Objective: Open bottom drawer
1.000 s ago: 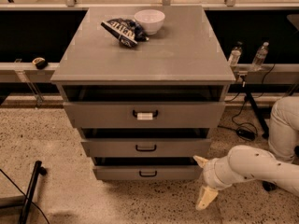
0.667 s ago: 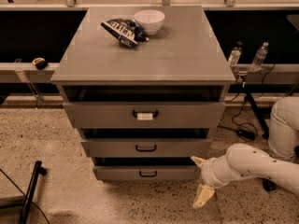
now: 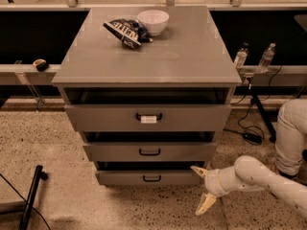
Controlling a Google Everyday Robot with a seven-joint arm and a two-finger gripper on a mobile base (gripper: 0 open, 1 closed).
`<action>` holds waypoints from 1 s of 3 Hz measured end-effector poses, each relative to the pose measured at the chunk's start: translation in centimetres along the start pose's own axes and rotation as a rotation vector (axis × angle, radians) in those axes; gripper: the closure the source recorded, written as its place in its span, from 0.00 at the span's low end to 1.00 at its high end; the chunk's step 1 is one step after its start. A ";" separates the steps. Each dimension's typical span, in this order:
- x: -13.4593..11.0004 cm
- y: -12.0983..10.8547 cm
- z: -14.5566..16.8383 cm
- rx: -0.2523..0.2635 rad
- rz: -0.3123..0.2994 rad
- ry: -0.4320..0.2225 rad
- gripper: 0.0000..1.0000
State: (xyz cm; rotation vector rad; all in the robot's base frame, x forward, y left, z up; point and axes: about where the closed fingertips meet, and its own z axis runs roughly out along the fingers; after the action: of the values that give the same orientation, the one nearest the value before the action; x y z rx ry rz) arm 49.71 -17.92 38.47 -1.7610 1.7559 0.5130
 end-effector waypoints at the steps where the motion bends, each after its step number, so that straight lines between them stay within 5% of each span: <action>1: 1.5 1.9 3.4 -0.030 -0.023 -0.038 0.00; 3: 2.8 -0.1 5.7 -0.008 -0.047 -0.065 0.00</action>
Offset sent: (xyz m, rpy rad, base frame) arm -0.0075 0.0094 -0.0369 0.0370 -0.0062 0.0418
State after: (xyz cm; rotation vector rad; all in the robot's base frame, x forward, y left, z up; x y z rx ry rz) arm 50.74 -16.33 32.39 -1.7670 1.6664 0.5515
